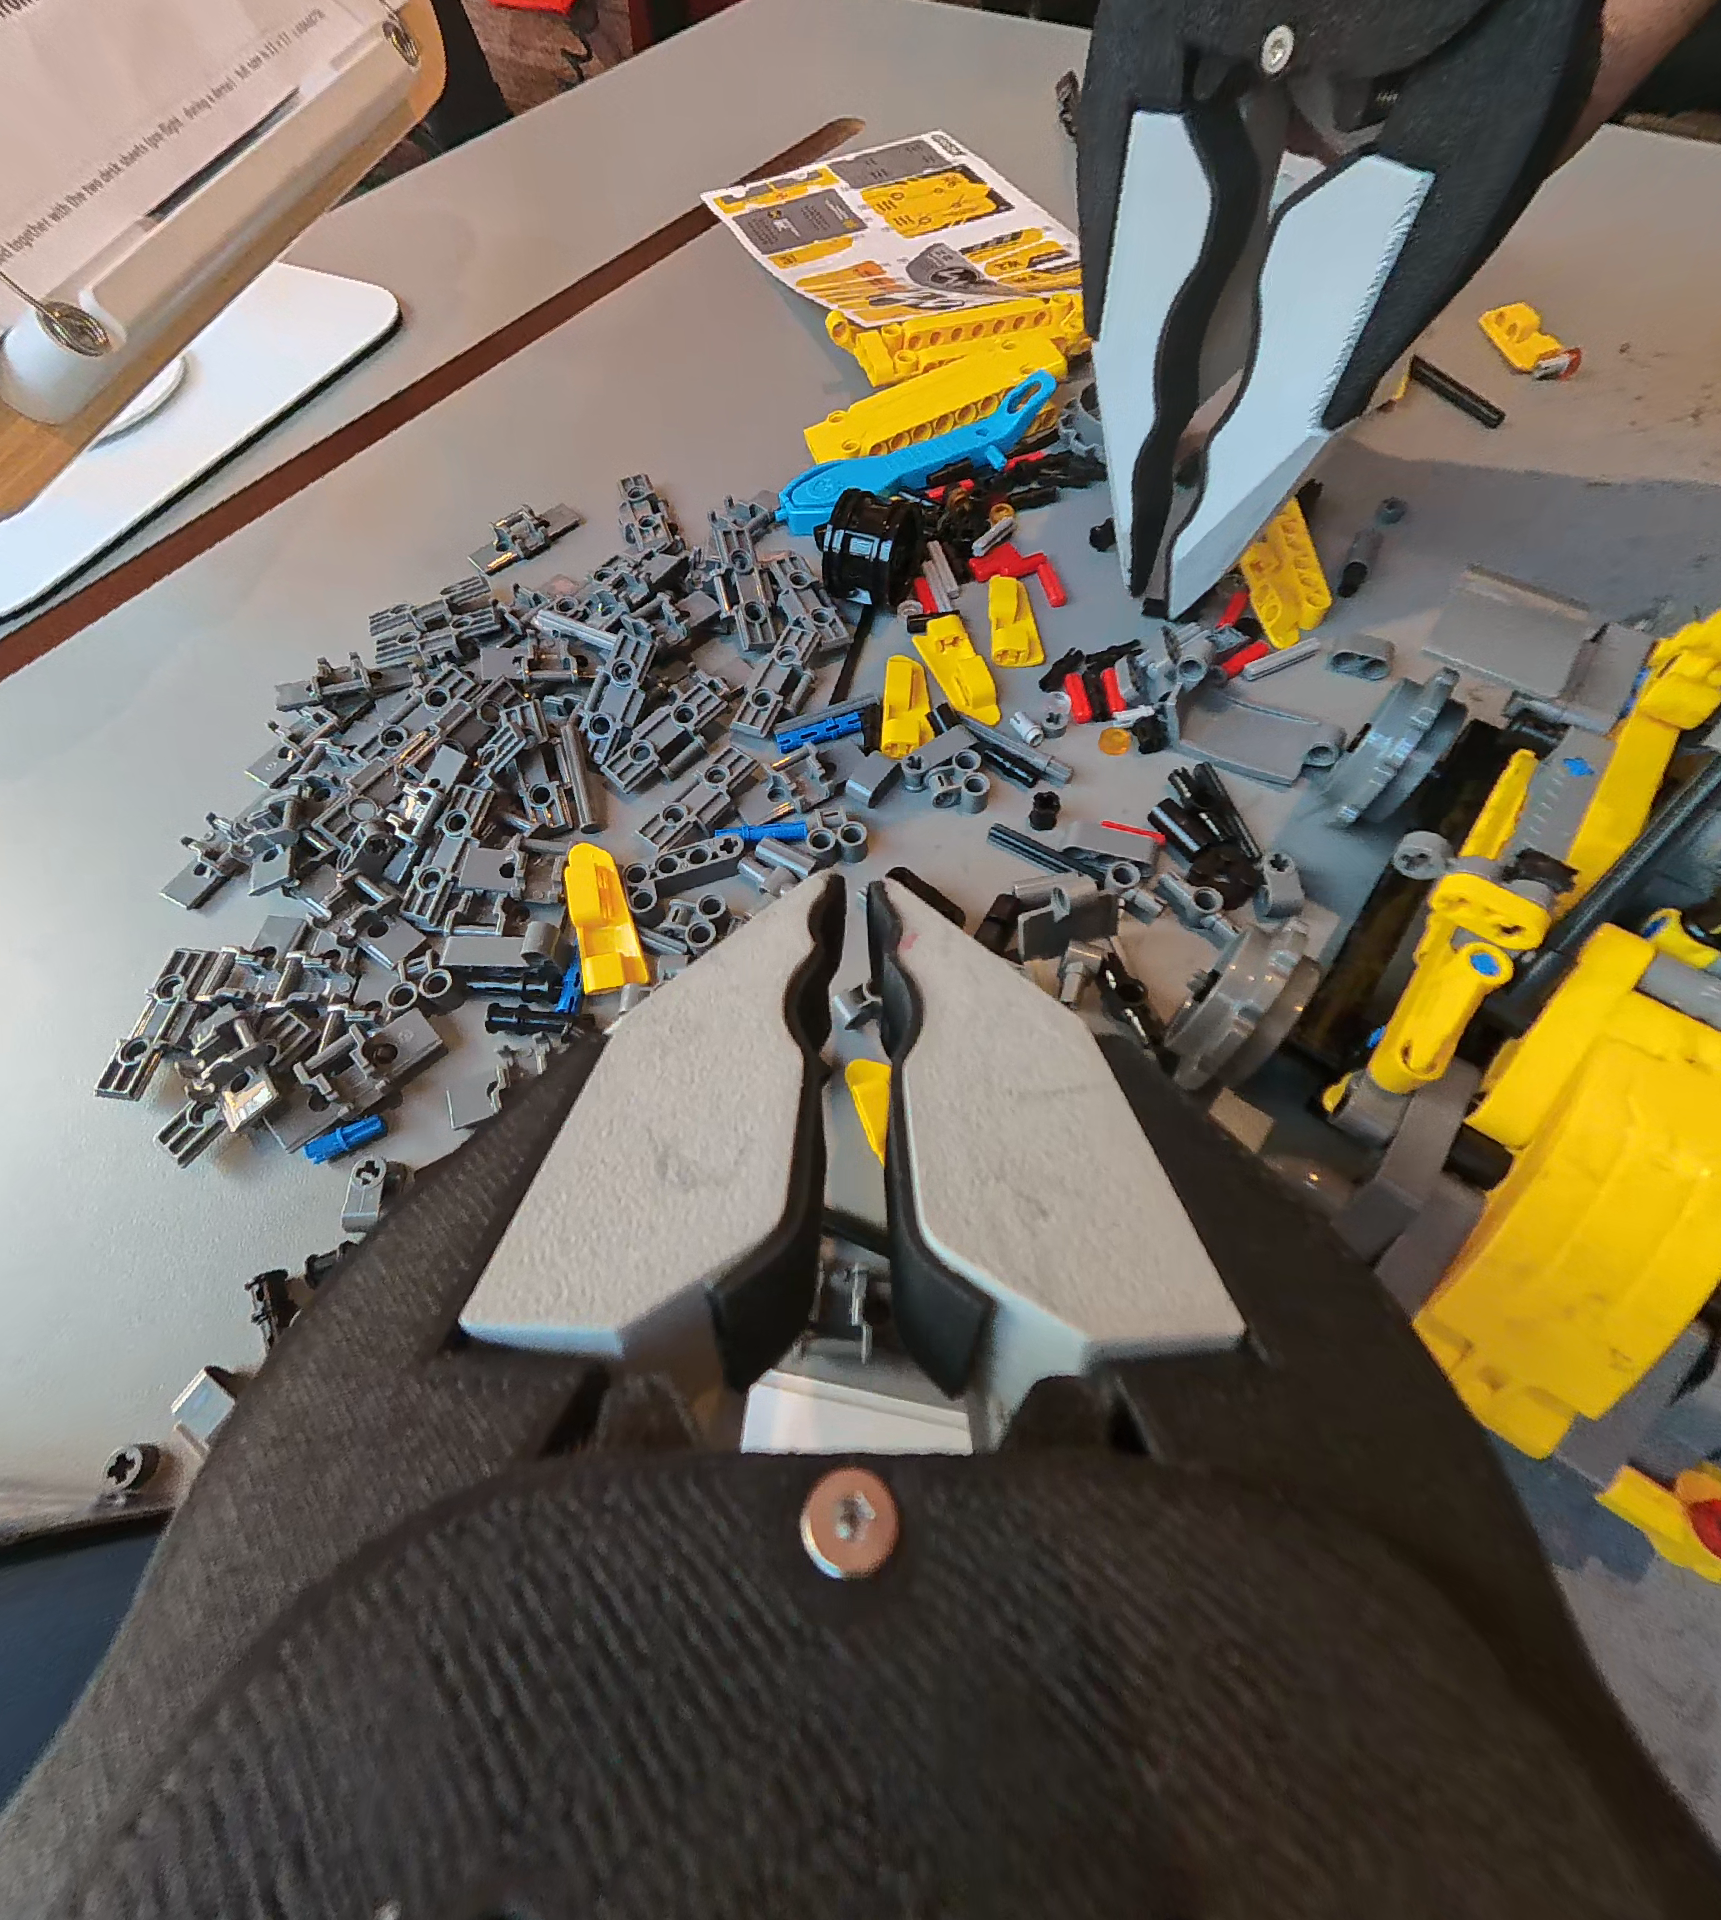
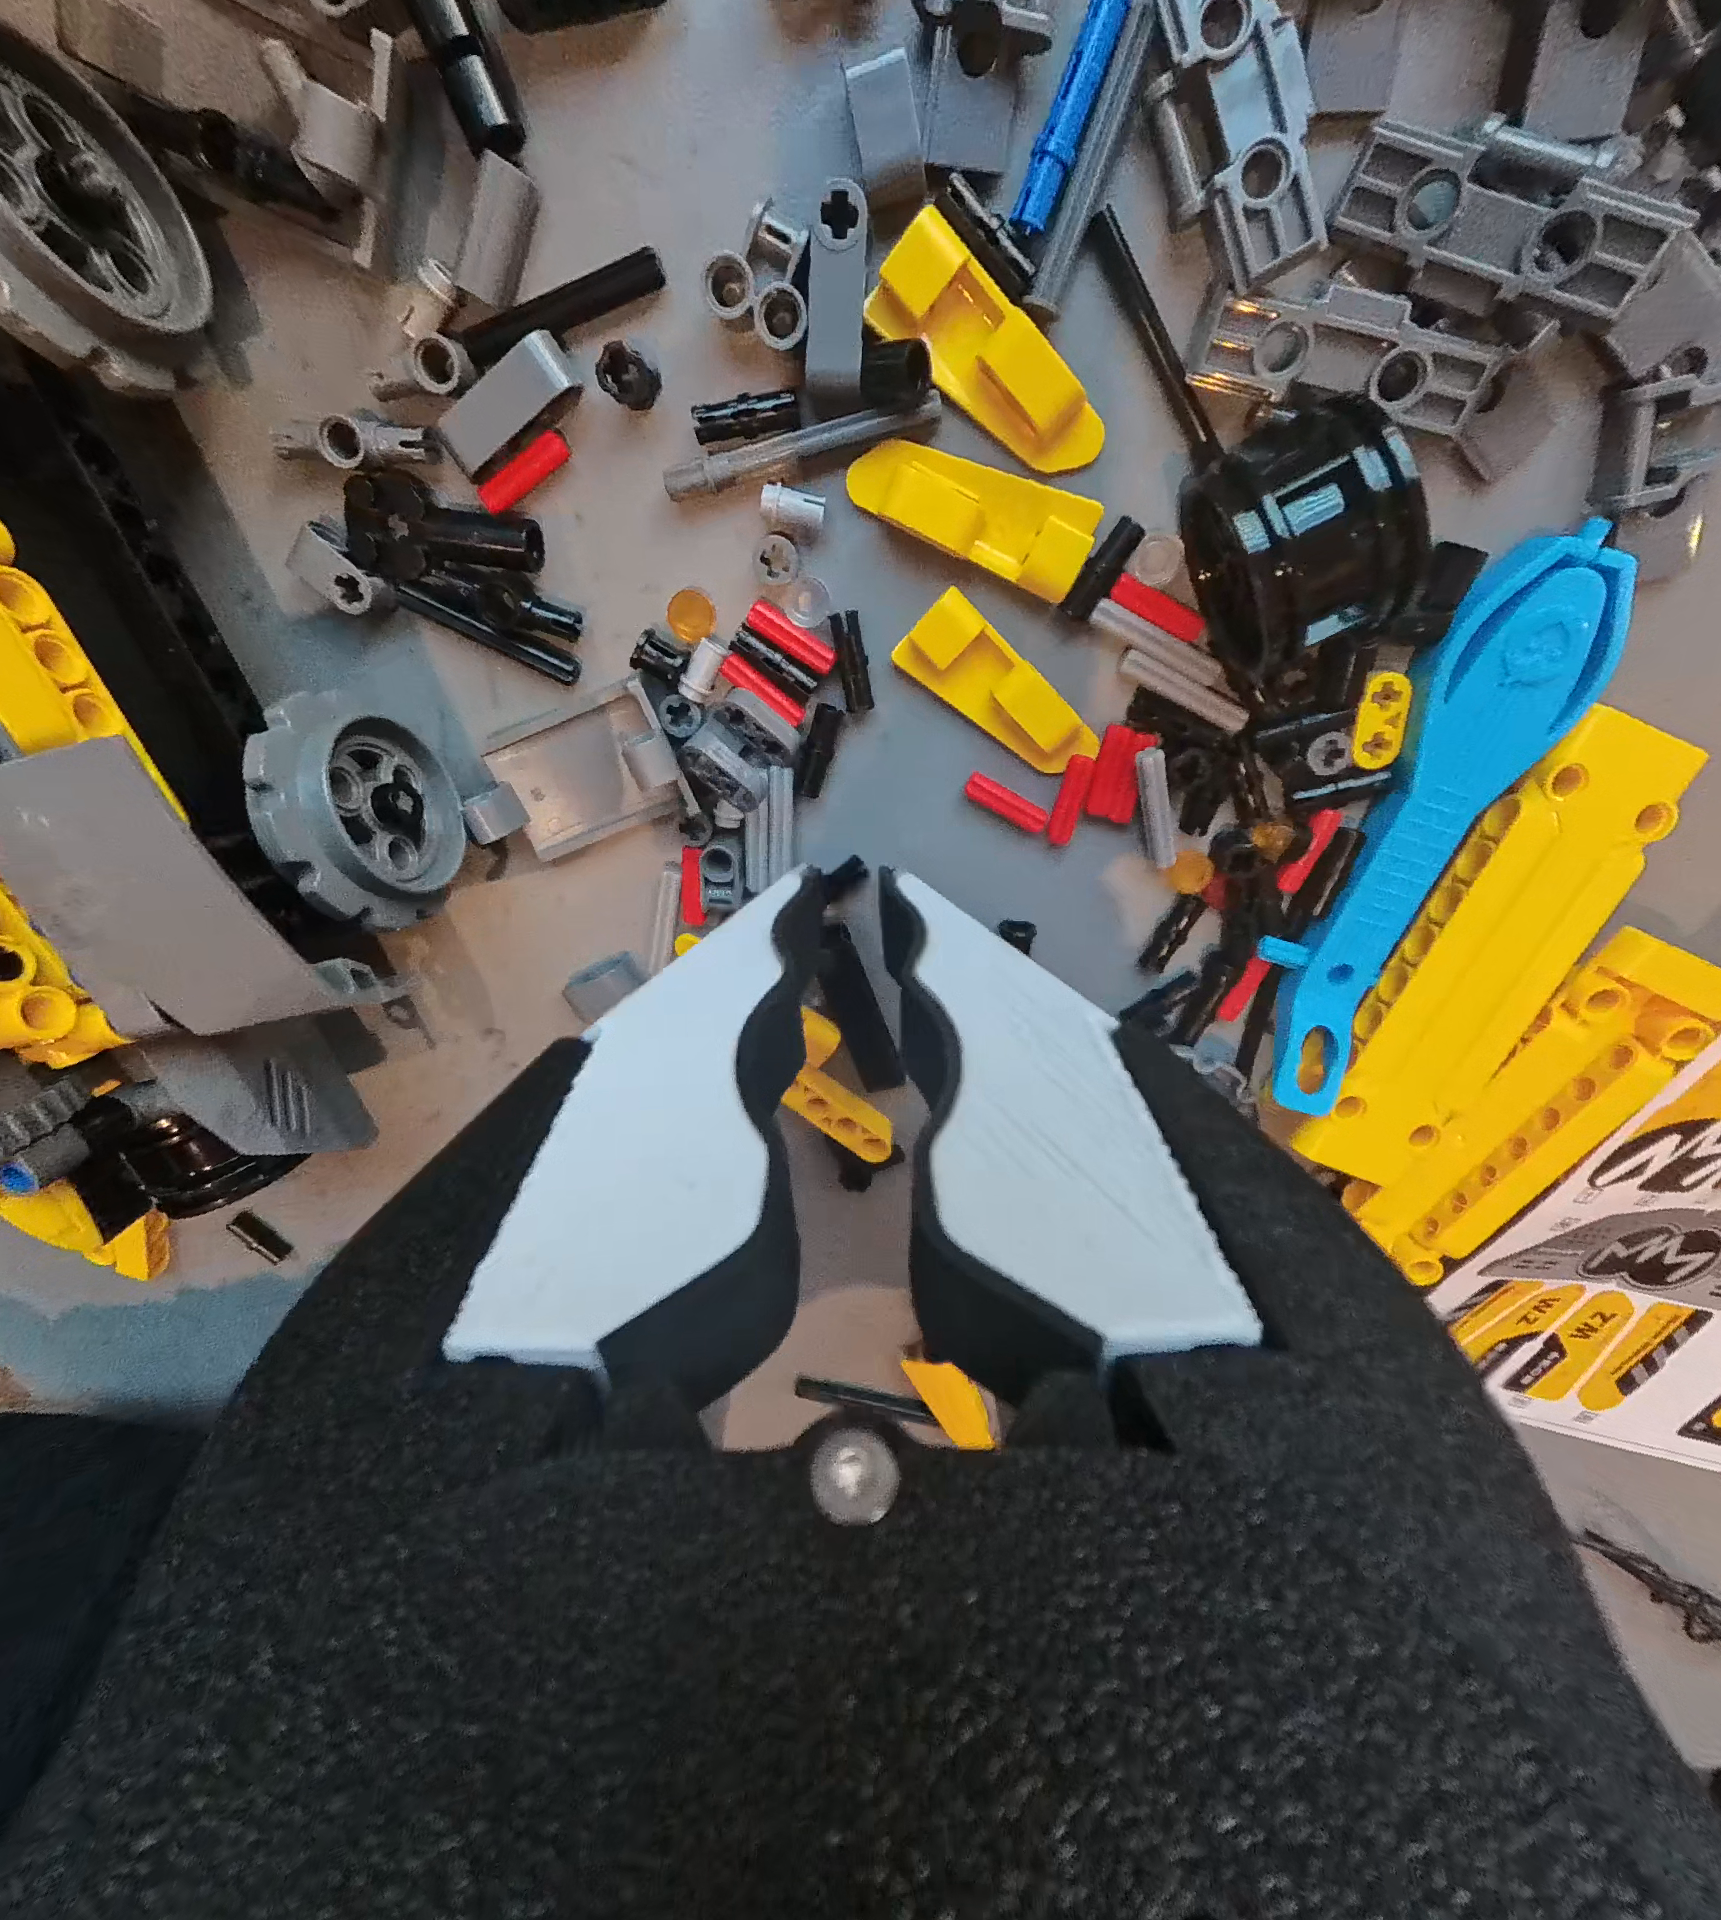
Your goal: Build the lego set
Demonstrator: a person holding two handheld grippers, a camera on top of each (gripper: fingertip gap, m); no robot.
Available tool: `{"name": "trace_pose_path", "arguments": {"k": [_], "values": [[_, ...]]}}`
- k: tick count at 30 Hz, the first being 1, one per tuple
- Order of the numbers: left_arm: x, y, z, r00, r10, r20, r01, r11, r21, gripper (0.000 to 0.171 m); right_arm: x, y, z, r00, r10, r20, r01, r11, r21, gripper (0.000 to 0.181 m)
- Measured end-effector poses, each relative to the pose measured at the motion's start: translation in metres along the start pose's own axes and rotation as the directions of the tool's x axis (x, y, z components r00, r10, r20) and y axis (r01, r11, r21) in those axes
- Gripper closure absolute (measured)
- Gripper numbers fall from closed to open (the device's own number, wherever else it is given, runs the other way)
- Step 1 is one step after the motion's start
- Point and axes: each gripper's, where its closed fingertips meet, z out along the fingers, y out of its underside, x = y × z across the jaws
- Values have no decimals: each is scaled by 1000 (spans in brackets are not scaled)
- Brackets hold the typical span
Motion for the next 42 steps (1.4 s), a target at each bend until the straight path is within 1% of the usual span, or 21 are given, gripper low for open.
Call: {"name": "trace_pose_path", "arguments": {"k": [6, 9, 11, 15, 18, 20, 21, 23, 25, 27, 28, 30, 31, 33, 36, 38, 40, 42], "values": [[-1, 0, 0, 1000, 2, 4, -2, 1000, -2, 171, -2, -1, 3, 1000, 2, 14, -2, 1000, -6, 170], [-1, 0, 0, 1000, 0, 5, 0, 1000, 0, 171, -4, -1, 4, 1000, -4, 28, 4, 1000, -10, 177], [0, 0, 0, 1000, 2, 4, -2, 1000, -4, 171, -3, -1, 3, 1000, -25, 12, 25, 1000, -11, 177], [0, 1, 1, 1000, 10, 6, -10, 1000, -10, 171, -2, -8, -4, 1000, -31, 0, 31, 999, 38, 177], [0, 0, 0, 1000, 7, 6, -7, 1000, -3, 171, 5, -10, -16, 999, -17, -51, 21, 997, 73, 177], [1, -2, -1, 1000, 4, 0, -4, 1000, 5, 171, 5, -11, -33, 996, 39, -84, -27, 991, 131, 177], [1, -1, 0, 1000, 6, 1, -6, 1000, 5, 171, 1, -14, -44, 994, 64, -93, -45, 979, 197, 177], [0, 0, -1, 1000, 7, 5, -7, 1000, -1, 171, -14, -18, -68, 989, 109, -100, -67, 933, 352, 176], [0, -2, -2, 1000, 0, 2, 0, 1000, 11, 171, -29, -3, -88, 980, 163, -117, -97, 896, 434, 176], [1, -4, -3, 1000, -7, -4, 7, 1000, 21, 171, -38, 23, -104, 958, 246, -147, -145, 859, 491, 176], [1, -5, -4, 1000, -6, -4, 6, 1000, 20, 171, -50, 33, -108, 955, 278, -99, -187, 828, 528, 177], [0, -5, -4, 1000, 1, 4, -1, 1000, 18, 171, -86, 48, -104, 952, 294, 82, -288, 780, 556, 177], [0, -6, -5, 1000, 5, 7, -5, 1000, 22, 171, -97, 59, -96, 942, 316, 114, -326, 775, 542, 177], [0, -7, -5, 1000, 8, 10, -8, 1000, 26, 171, -123, 73, -75, 940, 312, 139, -339, 796, 501, 176], [0, -8, -7, 1000, 21, 20, -22, 999, 30, 171, -154, 80, -45, 948, 285, 143, -318, 817, 481, 176], [1, -11, -9, 999, 40, 32, -41, 998, 40, 171, -160, 89, -26, 947, 302, 107, -317, 841, 438, 176], [0, -12, -10, 998, 48, 39, -50, 998, 45, 171, -168, 92, -18, 949, 294, 113, -314, 845, 432, 176], [-1, -11, -10, 998, 41, 36, -43, 998, 43, 171, -168, 97, -13, 948, 307, 82, -313, 853, 417, 176]]}}
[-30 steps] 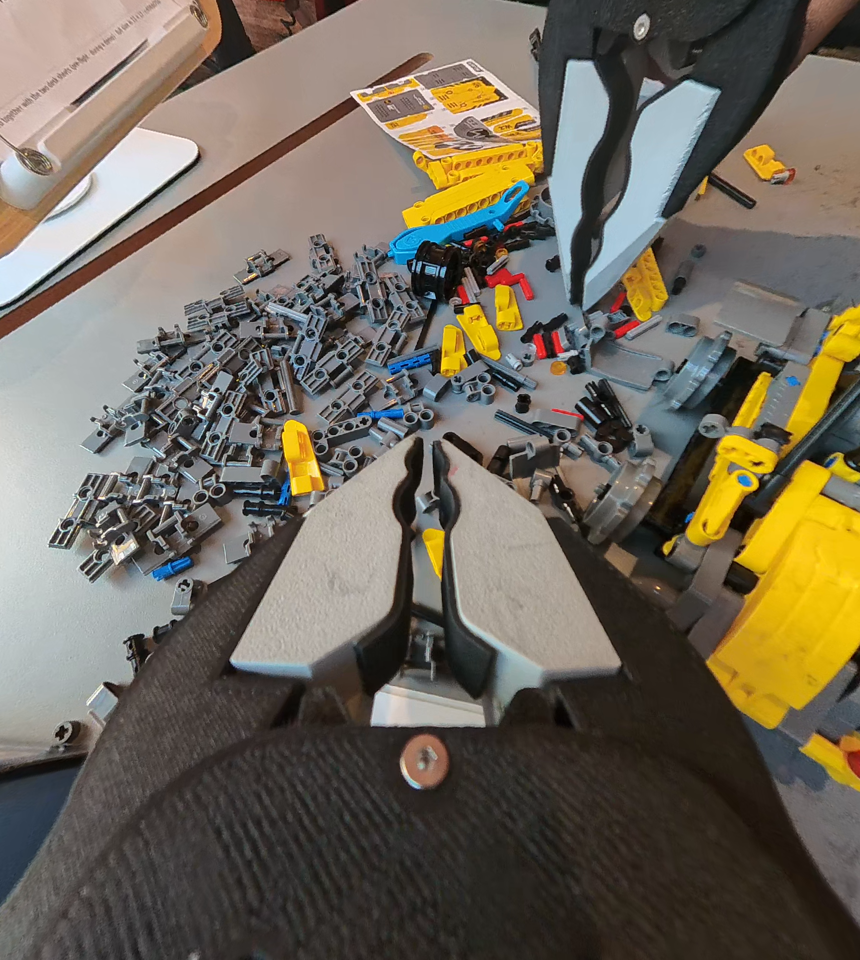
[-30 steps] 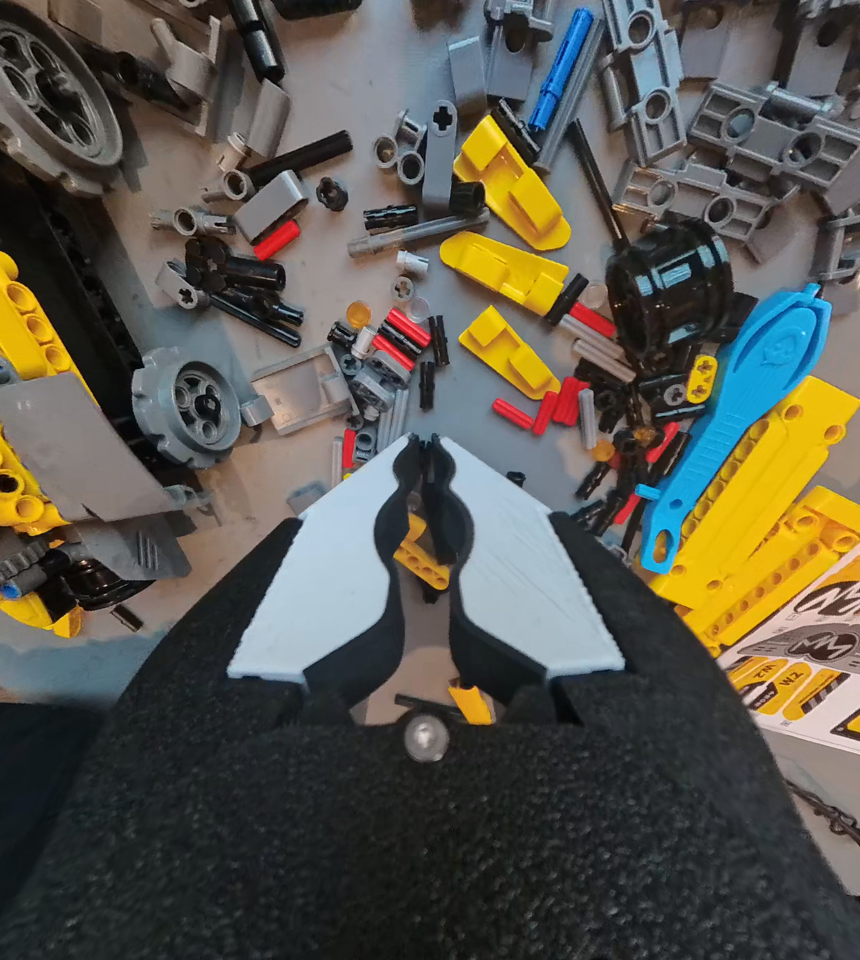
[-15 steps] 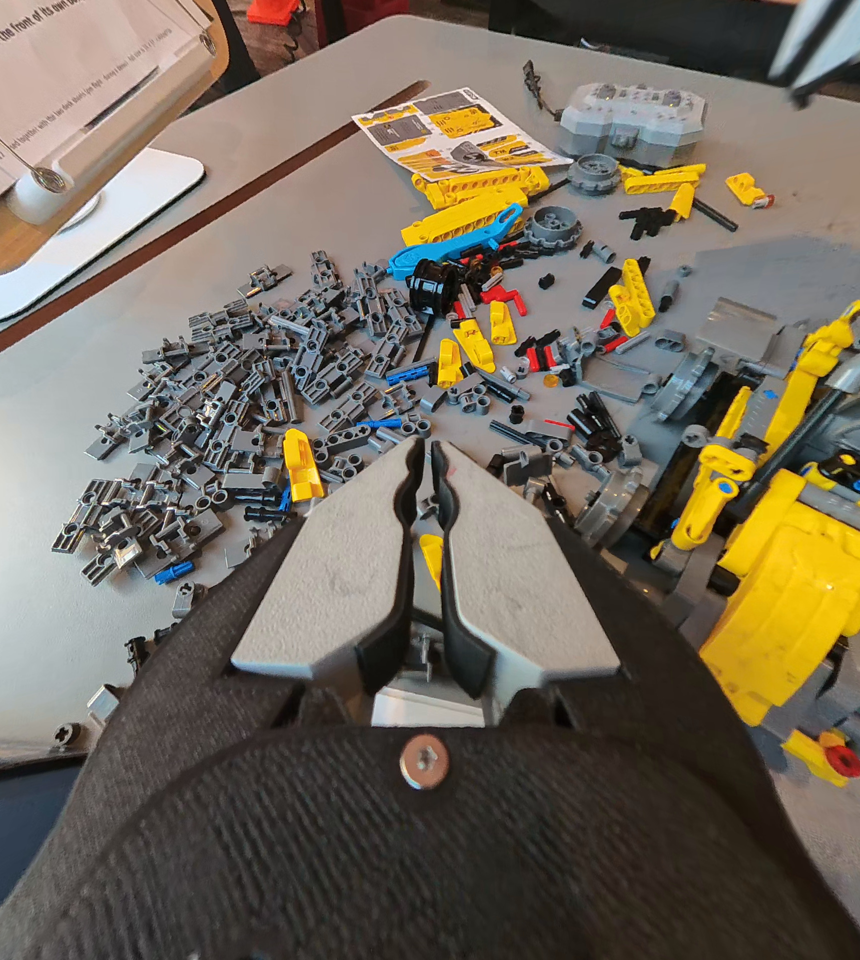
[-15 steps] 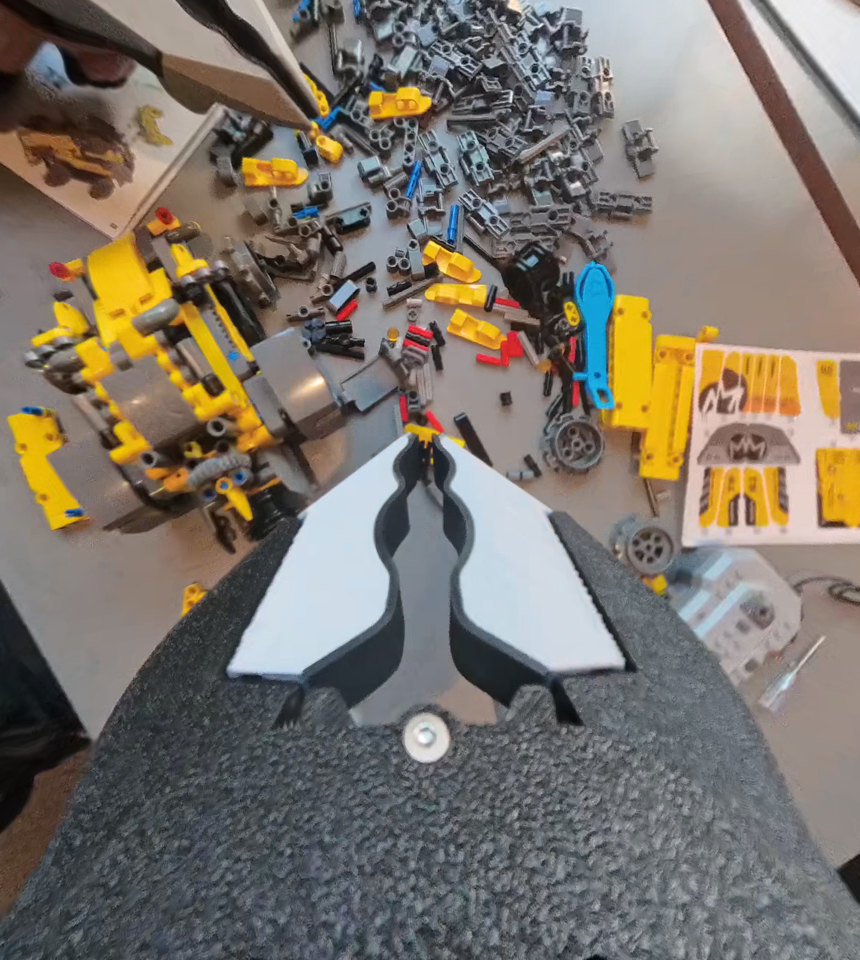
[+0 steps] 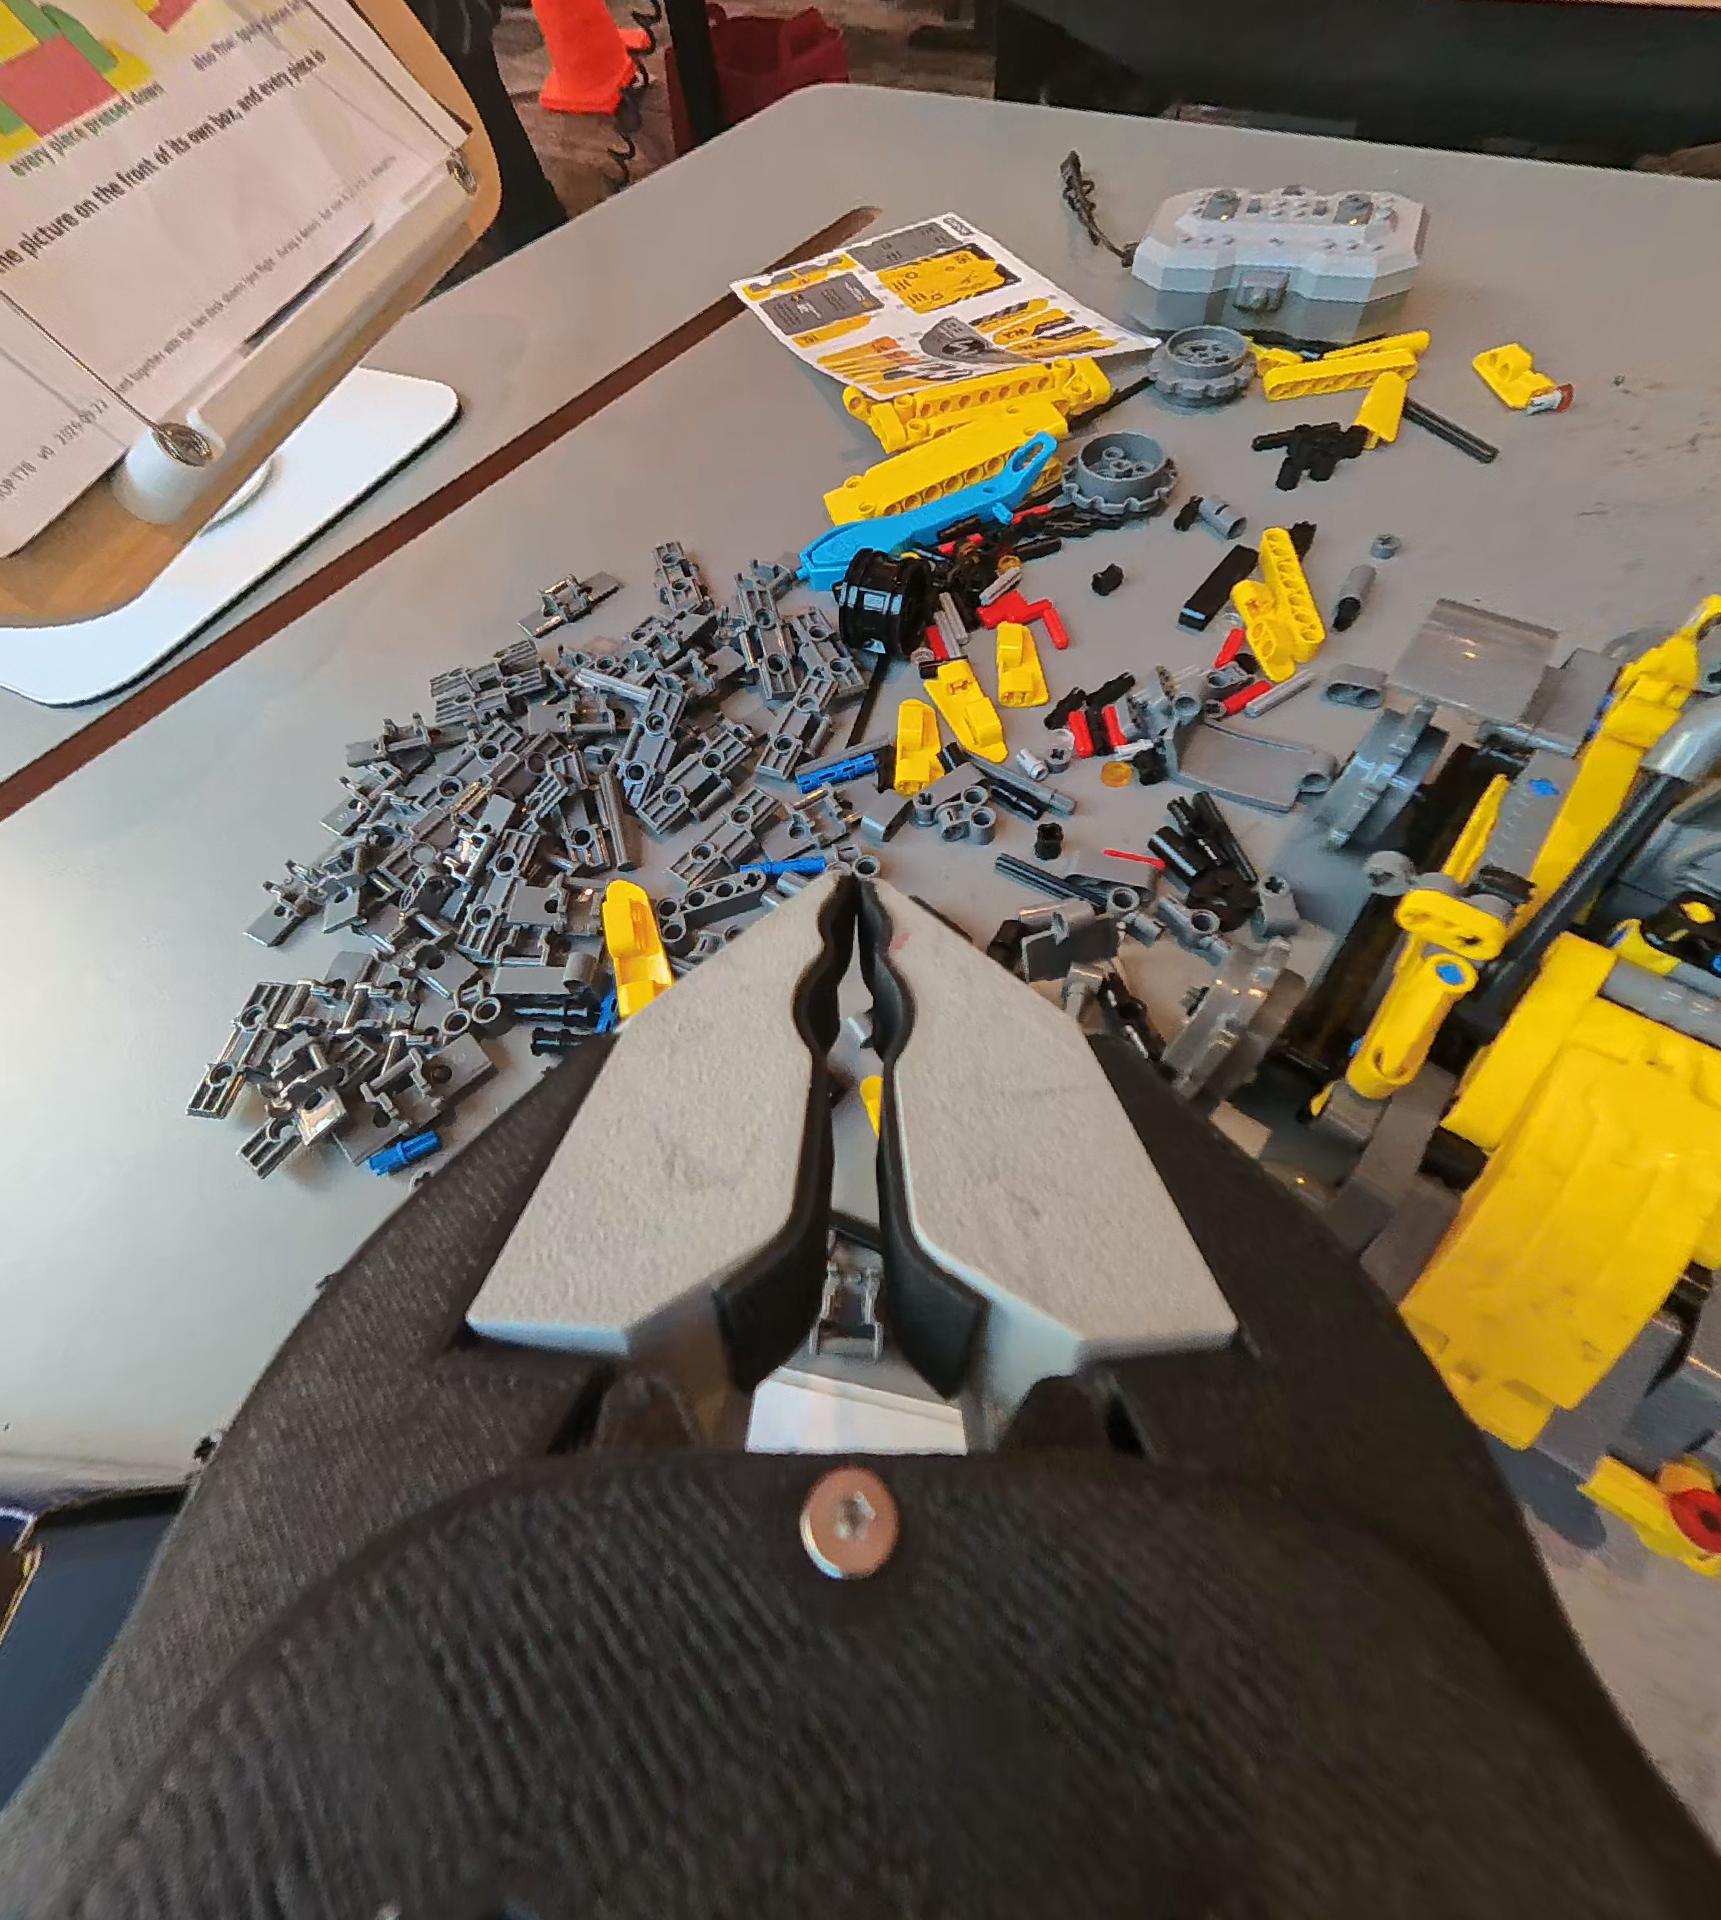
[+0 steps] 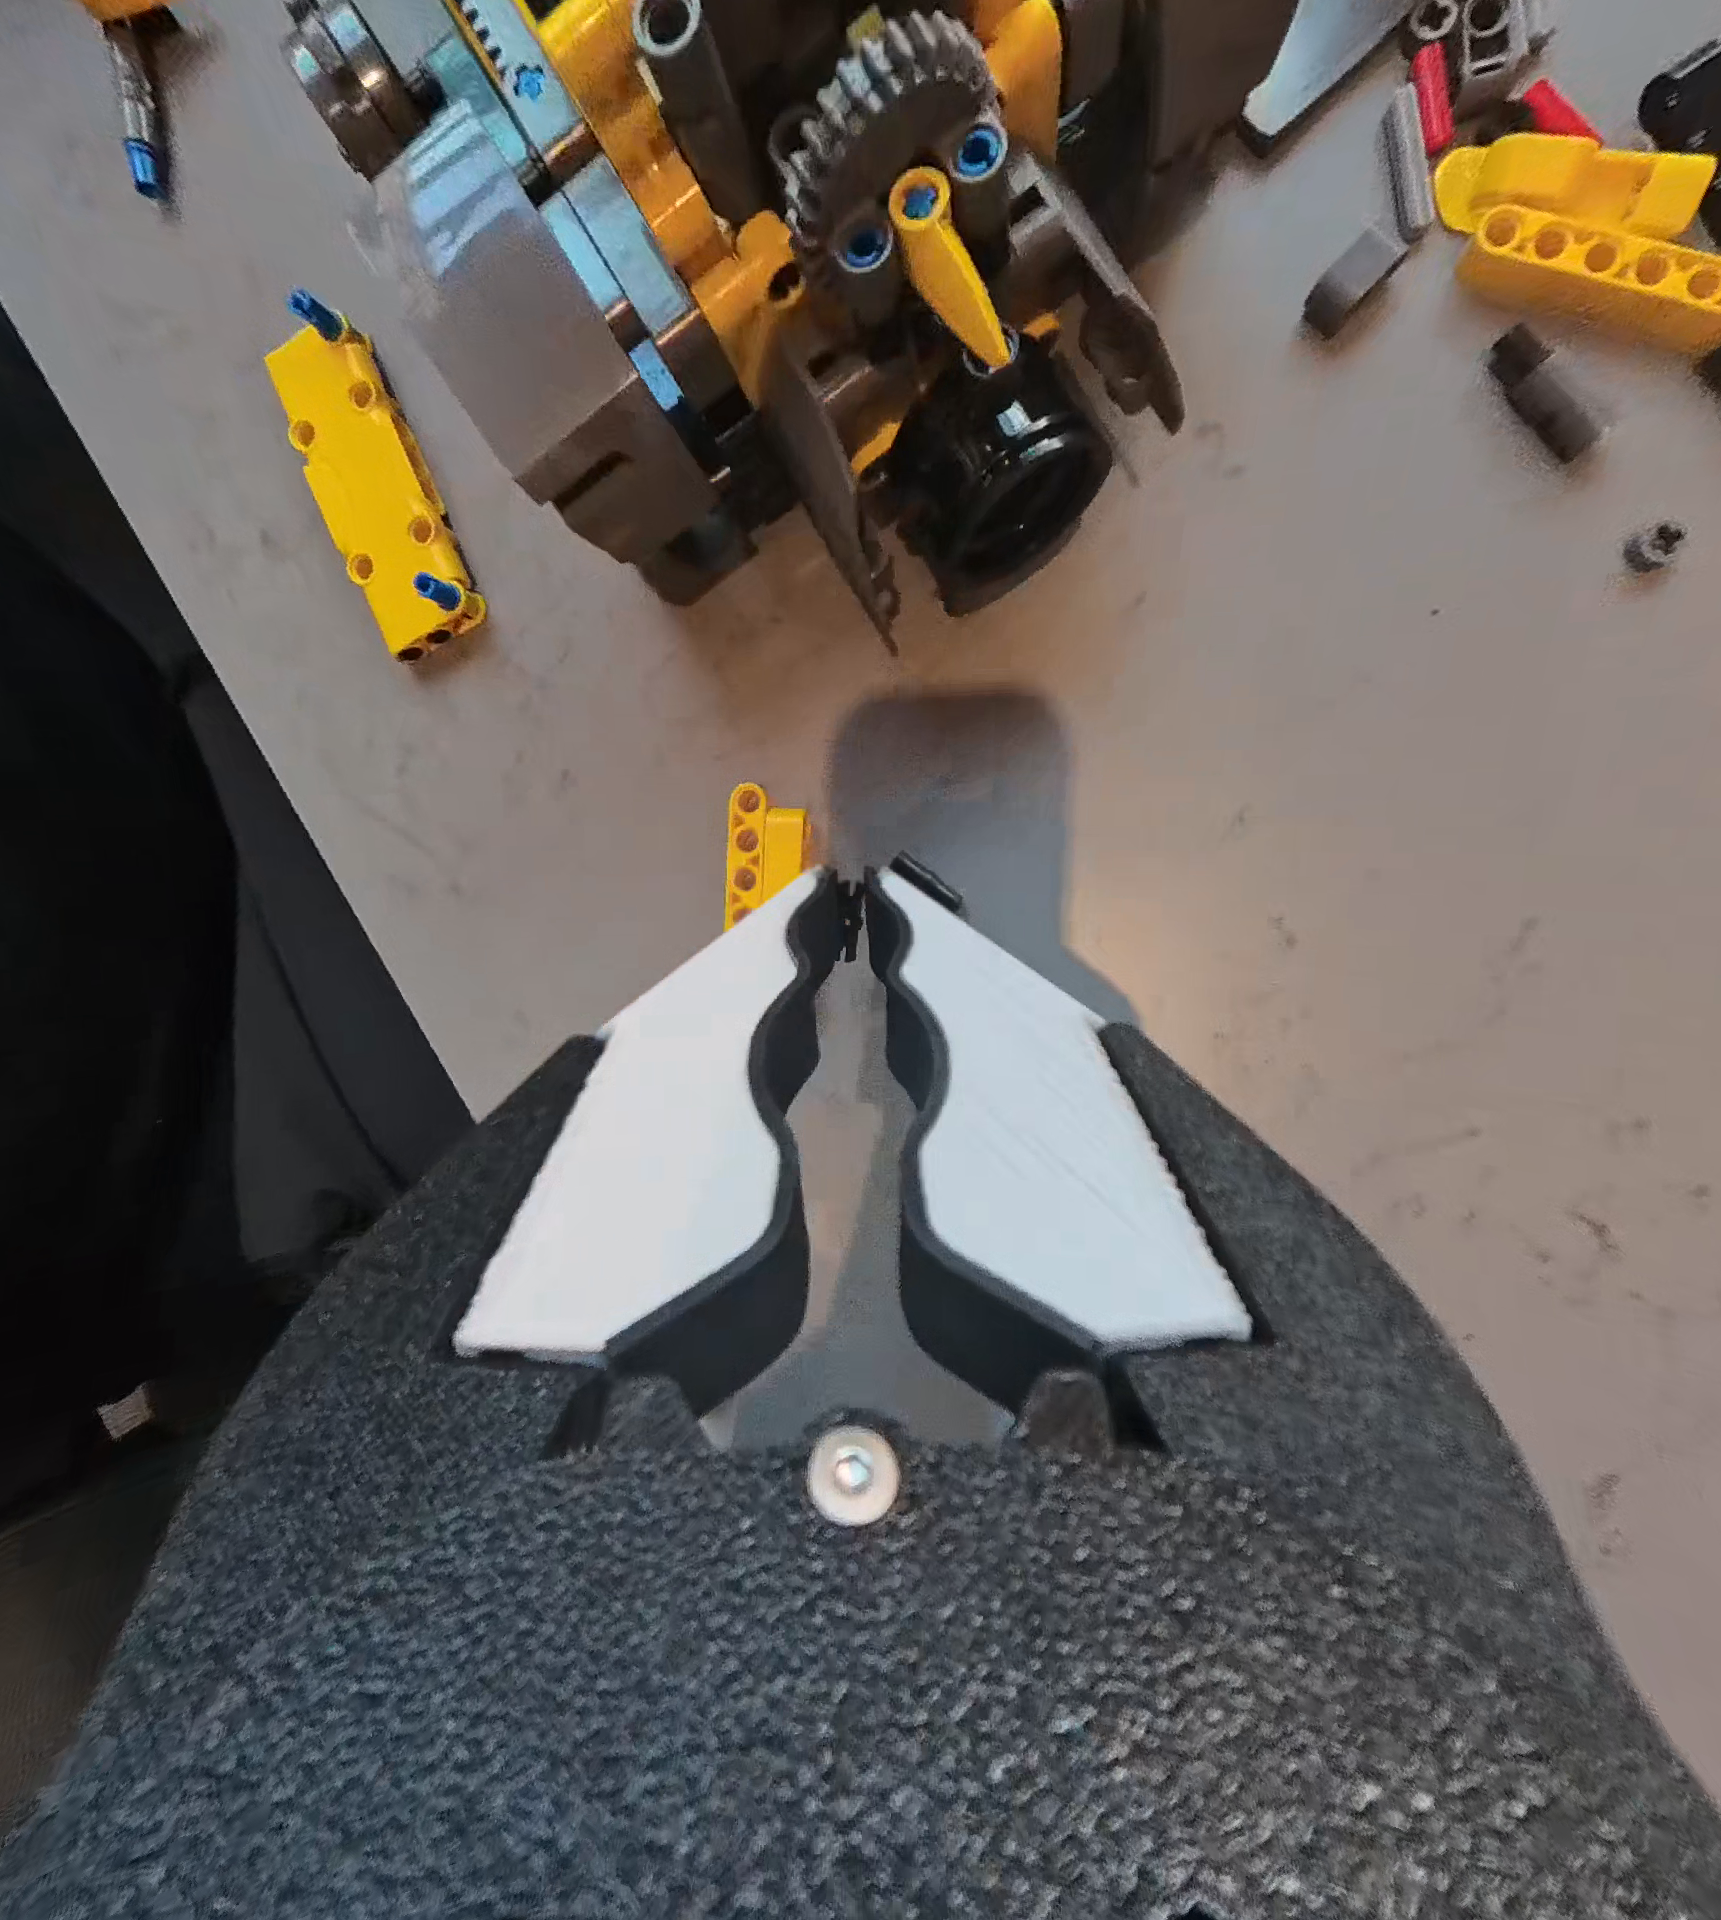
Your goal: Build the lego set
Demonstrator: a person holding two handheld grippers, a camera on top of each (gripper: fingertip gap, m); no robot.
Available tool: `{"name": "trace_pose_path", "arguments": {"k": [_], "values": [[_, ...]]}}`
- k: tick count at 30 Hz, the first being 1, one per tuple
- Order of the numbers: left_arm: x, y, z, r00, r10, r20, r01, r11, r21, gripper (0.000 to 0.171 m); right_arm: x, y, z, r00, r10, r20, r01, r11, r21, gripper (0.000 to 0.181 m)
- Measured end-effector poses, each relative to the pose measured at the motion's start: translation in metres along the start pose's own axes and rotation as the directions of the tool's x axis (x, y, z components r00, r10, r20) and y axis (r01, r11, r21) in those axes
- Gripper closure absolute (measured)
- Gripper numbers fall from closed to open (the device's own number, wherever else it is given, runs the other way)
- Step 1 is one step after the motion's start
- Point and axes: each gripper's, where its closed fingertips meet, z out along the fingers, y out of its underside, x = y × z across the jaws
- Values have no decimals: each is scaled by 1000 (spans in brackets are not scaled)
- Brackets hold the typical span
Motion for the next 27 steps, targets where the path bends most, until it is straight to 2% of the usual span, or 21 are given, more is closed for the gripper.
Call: {"name": "trace_pose_path", "arguments": {"k": [4, 8, 11, 15, 18, 21, 24, 27], "values": [[-2, 1, 0, 1000, -18, -2, 18, 1000, -2, 171, 2, 1, 3, 1000, 10, -14, -10, 1000, 6, 170], [-3, -1, -1, 1000, -19, -3, 19, 1000, 7, 171, 11, -15, -10, 999, 14, -44, -11, 998, 56, 172], [-1, 1, 0, 1000, -15, -7, 15, 1000, -1, 171, 28, -46, -27, 997, 0, -81, 12, 990, 142, 176], [3, 4, 3, 1000, -11, -23, 11, 1000, -16, 171, 69, -102, -38, 994, 21, -107, 2, 976, 216, 173], [4, 4, 3, 1000, -5, -25, 5, 1000, -17, 171, 93, -140, -22, 996, 9, -93, 9, 983, 182, 173], [2, 5, 4, 1000, -16, -25, 15, 1000, -23, 171, 113, -162, 11, 991, -71, -116, 82, 992, 96, 181], [1, 6, 5, 999, -33, -34, 32, 999, -28, 171, 116, -173, 45, 996, -84, -33, 85, 996, 23, 181], [3, 5, 5, 998, -42, -46, 40, 999, -27, 171, 121, -172, 67, 988, -150, -34, 148, 988, -54, 181]]}}
